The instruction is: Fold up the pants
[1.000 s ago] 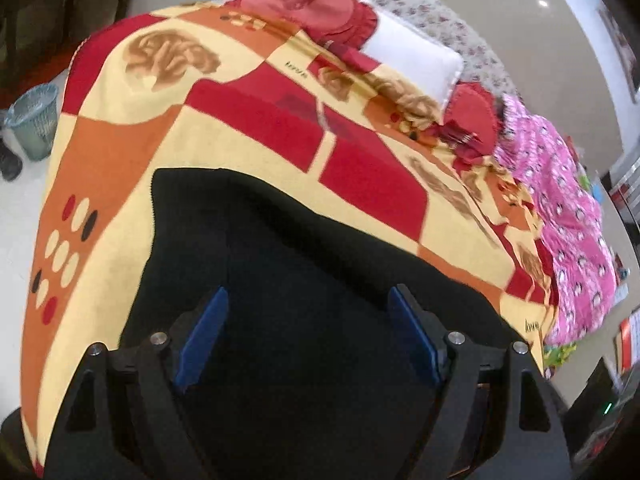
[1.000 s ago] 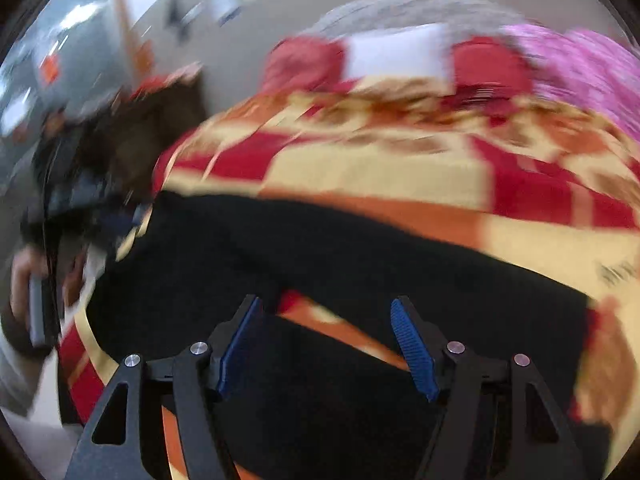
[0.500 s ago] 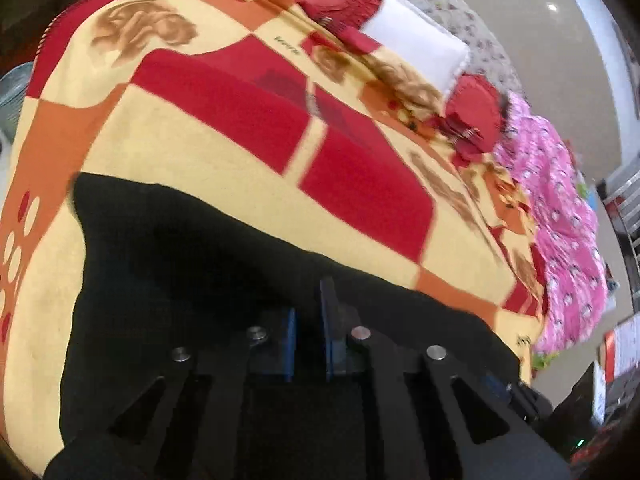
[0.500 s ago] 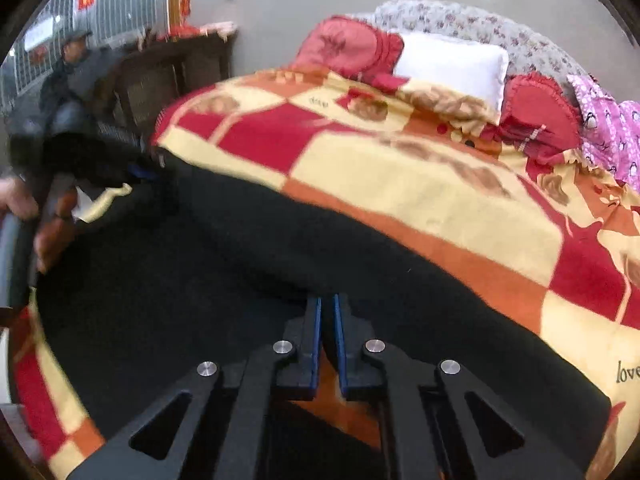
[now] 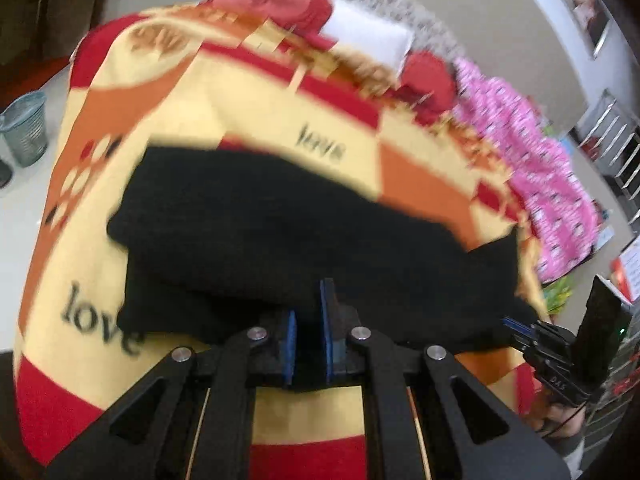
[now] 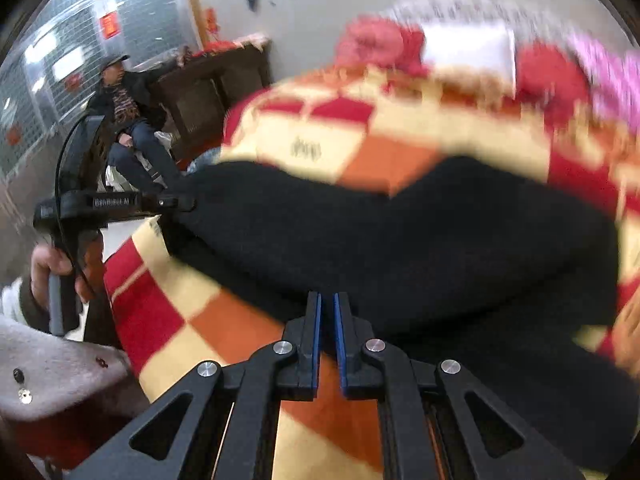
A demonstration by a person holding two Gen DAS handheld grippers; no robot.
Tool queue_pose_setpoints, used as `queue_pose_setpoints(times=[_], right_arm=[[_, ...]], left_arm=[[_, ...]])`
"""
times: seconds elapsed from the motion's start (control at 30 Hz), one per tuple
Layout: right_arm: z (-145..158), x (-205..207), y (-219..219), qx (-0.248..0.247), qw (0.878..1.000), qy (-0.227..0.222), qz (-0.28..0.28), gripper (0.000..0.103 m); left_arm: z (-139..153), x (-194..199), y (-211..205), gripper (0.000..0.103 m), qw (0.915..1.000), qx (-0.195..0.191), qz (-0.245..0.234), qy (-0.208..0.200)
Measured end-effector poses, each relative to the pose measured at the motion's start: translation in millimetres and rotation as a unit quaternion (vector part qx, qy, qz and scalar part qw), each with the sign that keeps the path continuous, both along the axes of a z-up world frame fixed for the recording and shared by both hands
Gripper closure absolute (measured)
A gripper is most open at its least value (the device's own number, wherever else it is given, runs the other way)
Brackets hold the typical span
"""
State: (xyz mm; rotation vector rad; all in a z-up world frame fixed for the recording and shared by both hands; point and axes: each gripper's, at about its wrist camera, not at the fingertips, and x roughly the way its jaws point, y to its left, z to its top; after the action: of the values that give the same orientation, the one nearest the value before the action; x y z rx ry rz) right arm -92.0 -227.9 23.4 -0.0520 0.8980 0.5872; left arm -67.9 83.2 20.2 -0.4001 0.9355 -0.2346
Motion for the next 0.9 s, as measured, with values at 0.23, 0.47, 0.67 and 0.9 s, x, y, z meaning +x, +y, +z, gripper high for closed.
queue_pose_setpoints(times=[0.23,0.47,0.67,0.9], right_arm=[[24.7,-19.7,-74.3,0.084,0.991,-0.006,-0.108,0.044],[32.2,-7.3,-181.9,0.091,0.956,-0.035,-0.278,0.041],[-7.6,62.0,-202.2,0.062,0.945,0.022,-0.320,0.040],[5.4,52.5,-186.6,0.075,0.953,-0.010,-0.293,0.096]], left_arm=[[23.7,-8.6,7.5,0.080,0.9993,0.013,0.014,-0.033],[51.1,-8.6,10.4,0.054,0.9933,0.028,0.039,-0.105],[36.8,5.9,6.4,0.054,0.9967,0.021,0.036,-0.070],[36.2,1.3,19.3,0.054,0.9968,0.007,0.052,-0.059]])
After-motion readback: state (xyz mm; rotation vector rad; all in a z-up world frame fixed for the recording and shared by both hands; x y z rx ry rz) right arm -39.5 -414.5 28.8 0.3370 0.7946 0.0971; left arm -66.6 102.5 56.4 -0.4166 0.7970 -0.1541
